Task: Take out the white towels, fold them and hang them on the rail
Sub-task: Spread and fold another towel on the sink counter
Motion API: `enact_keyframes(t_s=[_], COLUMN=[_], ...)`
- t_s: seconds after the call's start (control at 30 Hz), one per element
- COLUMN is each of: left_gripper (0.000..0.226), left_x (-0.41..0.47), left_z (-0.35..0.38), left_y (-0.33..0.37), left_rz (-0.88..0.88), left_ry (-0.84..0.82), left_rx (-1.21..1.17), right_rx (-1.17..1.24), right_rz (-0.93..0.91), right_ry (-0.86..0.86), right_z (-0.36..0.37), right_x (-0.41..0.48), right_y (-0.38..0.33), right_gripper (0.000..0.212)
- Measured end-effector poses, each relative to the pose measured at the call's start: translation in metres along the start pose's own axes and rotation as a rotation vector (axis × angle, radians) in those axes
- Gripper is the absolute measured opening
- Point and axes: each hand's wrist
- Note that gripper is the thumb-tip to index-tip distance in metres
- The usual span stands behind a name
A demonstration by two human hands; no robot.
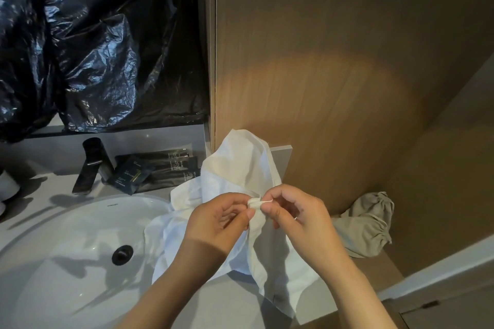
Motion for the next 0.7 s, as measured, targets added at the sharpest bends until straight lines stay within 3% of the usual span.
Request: enact_keyframes(t_s=[0.1,0.27,0.7], left_gripper=[0.006,0.015,0.021], left_x=[0.001,0.024,0.127], left_z=[-0.001,-0.018,-0.073], left_y=[0.004,0.026,0.067], left_rz=[0.033,0.097,0.169], left_ry=[0.051,0.127,0.348], left_rx=[-0.009,-0.019,0.172], right_rx=[-0.051,-0.127,-0.379], right_rz=[-0.007,-0.028,-0.011], right_ry=[-0.050,-0.091,0.021], right_z=[-0.006,-0.022,-0.084], right_x=[0.002,0.015,0.043], right_y=[0.003,0.001,0.009], right_gripper=[0.005,0.012,0.032])
Point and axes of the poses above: each hand's wrist, its own x-axis towards the middle knuckle, its own z-axis out of the palm, y = z × x, and after that the axes turned 4 degrees about z, right-handed
